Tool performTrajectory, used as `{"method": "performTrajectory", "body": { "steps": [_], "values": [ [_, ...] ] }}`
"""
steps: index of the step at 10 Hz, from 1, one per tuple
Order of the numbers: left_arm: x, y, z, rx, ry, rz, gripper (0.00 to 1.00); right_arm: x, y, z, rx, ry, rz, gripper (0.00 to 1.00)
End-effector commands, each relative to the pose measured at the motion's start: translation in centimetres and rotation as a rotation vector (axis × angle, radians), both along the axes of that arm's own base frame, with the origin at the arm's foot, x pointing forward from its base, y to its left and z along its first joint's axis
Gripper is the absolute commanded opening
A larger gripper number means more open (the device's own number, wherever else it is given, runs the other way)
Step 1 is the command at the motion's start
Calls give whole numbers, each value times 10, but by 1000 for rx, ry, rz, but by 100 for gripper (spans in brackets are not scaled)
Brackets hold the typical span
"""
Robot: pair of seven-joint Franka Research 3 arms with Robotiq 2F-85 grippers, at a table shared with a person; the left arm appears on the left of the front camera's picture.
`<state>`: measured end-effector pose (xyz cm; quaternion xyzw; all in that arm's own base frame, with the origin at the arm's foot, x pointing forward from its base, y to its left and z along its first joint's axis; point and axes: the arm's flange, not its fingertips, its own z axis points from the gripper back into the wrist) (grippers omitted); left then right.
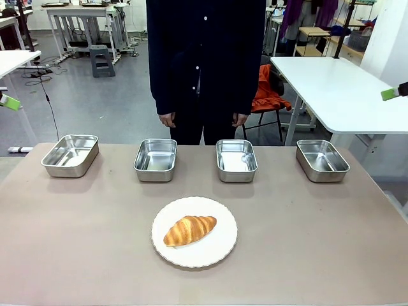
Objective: Place the bread in the container.
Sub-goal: Place the Butter Roll into the Airtight Container indicated by the human.
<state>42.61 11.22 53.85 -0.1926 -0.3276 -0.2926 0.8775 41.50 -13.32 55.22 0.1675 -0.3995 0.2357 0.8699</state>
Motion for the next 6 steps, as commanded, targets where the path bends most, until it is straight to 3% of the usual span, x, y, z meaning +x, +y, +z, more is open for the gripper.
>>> {"method": "performTrajectory", "body": {
  "steps": [1, 6],
  "values": [
    [0, 0, 2, -5, -7, 5, 100, 1, 0, 0, 19, -9, 5, 100],
    [0, 0, 2, -5, -7, 5, 100, 1, 0, 0, 19, -9, 5, 100]
  ]
}}
